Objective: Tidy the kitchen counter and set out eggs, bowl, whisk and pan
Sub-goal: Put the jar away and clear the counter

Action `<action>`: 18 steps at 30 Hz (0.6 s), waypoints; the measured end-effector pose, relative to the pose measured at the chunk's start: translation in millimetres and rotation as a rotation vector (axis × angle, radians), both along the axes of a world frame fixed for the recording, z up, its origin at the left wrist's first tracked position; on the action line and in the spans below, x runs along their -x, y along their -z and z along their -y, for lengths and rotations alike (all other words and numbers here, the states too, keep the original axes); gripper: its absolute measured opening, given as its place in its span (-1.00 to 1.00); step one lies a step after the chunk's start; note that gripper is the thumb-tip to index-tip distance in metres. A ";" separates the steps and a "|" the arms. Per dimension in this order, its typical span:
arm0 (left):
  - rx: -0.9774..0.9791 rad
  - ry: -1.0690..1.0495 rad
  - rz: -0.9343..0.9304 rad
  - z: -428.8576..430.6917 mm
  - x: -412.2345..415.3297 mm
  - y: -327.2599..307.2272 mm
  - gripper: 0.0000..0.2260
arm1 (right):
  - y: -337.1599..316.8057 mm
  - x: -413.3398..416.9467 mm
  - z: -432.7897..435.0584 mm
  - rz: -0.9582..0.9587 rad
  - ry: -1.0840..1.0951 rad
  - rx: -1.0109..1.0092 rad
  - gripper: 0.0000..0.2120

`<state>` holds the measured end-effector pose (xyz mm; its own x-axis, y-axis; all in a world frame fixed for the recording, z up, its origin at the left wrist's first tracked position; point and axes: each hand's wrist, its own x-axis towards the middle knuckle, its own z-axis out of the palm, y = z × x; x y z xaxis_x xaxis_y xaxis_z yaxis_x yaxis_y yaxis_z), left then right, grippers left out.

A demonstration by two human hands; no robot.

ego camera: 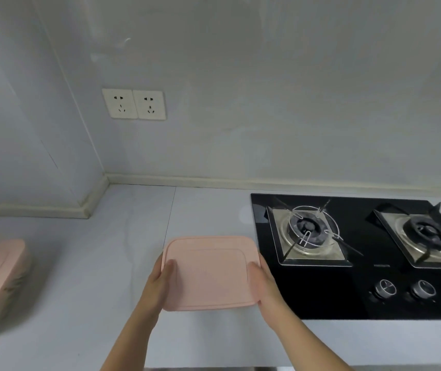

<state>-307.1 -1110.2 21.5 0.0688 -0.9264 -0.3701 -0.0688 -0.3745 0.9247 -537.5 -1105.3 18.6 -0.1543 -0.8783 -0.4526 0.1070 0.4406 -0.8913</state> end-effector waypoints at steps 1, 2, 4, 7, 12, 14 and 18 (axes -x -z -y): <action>0.024 0.011 -0.003 2.1 5.0 -7.6 -0.67 | -5.4 8.8 0.3 0.018 0.002 0.032 -0.48; 0.046 0.018 -0.011 3.0 14.2 -14.5 -0.67 | -10.2 21.3 -1.9 0.049 0.004 0.070 -0.48; 0.072 0.026 -0.025 1.2 36.0 -26.8 -0.64 | -24.0 48.4 -13.3 0.130 0.005 0.142 -0.51; 0.105 0.036 -0.069 -7.9 74.3 -43.7 -0.65 | -40.0 89.5 -32.0 0.188 -0.007 0.211 -0.54; 0.114 0.037 -0.101 -43.8 172.2 -61.1 -0.68 | -56.1 187.1 -80.6 0.190 0.084 0.233 -0.56; 0.110 0.047 -0.119 -62.6 214.4 -63.0 -0.60 | -64.3 227.3 -104.3 0.160 0.096 0.255 -0.53; 0.108 0.060 -0.181 -97.2 291.2 -63.9 -0.67 | -77.2 298.7 -144.9 0.078 0.177 0.243 -0.52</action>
